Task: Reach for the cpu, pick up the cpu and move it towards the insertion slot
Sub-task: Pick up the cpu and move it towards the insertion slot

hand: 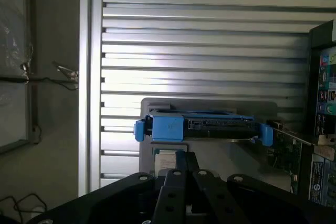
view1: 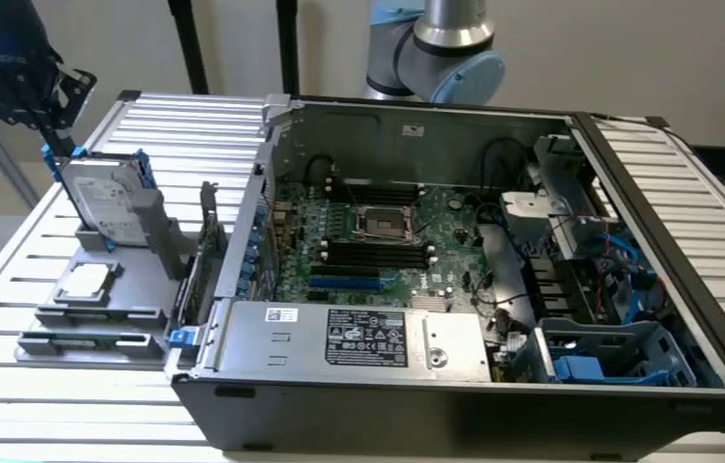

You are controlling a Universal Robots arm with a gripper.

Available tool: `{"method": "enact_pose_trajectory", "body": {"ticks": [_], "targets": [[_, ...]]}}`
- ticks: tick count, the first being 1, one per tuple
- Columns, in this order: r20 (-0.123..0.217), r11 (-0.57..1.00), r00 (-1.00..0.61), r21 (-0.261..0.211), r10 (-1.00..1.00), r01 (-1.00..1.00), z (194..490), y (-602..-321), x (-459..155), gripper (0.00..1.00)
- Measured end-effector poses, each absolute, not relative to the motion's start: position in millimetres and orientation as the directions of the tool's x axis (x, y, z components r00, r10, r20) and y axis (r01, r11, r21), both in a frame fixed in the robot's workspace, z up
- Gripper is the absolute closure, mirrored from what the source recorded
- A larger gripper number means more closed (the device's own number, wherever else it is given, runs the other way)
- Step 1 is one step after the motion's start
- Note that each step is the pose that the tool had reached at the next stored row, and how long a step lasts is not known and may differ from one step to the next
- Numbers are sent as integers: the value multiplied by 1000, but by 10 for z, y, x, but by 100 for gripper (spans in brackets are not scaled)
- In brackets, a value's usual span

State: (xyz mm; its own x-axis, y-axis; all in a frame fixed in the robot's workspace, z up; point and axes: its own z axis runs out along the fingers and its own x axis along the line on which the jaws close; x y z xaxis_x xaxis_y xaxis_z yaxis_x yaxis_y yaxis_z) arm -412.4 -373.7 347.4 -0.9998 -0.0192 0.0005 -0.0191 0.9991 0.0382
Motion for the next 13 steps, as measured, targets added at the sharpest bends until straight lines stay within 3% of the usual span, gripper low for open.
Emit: {"method": "enact_pose_trajectory", "body": {"ticks": [13], "targets": [[1,999,-1000,36,-19,-19,3472,-3933,-4215,89]]}}
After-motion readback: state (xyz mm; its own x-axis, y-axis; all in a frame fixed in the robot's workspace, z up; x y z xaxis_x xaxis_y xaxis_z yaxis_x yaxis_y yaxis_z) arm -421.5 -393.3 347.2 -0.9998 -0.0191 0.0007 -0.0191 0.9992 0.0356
